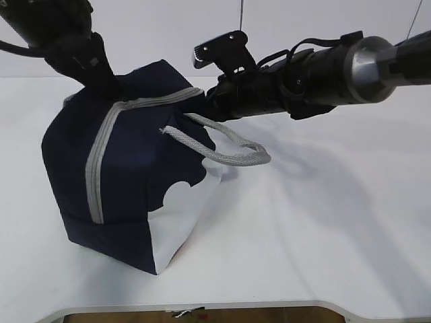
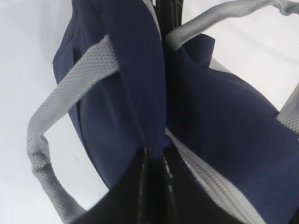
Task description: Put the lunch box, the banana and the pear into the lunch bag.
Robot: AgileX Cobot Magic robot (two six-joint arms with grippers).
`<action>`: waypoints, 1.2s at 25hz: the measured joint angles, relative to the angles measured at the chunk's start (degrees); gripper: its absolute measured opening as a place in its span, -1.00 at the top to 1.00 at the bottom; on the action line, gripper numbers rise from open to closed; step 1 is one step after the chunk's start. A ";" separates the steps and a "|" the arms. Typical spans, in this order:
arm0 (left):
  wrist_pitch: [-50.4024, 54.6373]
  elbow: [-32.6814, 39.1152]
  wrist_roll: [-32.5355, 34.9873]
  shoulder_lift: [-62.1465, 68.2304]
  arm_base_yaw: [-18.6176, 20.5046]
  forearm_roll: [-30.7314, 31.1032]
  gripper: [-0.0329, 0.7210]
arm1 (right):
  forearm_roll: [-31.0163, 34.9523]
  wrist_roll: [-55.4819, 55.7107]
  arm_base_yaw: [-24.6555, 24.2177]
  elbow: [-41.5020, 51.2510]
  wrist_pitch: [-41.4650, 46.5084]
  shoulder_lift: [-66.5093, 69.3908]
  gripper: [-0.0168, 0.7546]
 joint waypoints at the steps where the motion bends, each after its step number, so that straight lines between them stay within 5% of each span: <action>1: 0.02 0.00 0.00 0.00 0.00 0.00 0.89 | -0.15 0.00 0.00 0.00 0.00 -0.09 0.91; 9: 0.24 0.00 0.00 -0.32 0.00 0.00 0.89 | -2.00 -0.13 -0.25 0.11 0.96 -1.62 0.76; 15: 0.60 0.00 0.00 -0.32 0.00 0.00 0.89 | -2.46 -0.21 -0.34 0.23 1.05 -2.63 0.05; 18: 0.72 0.00 0.00 -0.34 0.00 0.00 0.89 | -2.59 -0.35 -0.34 0.36 1.05 -3.72 -0.13; 30: 1.03 0.00 -0.31 -0.34 0.00 -0.51 0.89 | -2.72 -6.68 -0.34 0.46 0.35 -10.81 -0.19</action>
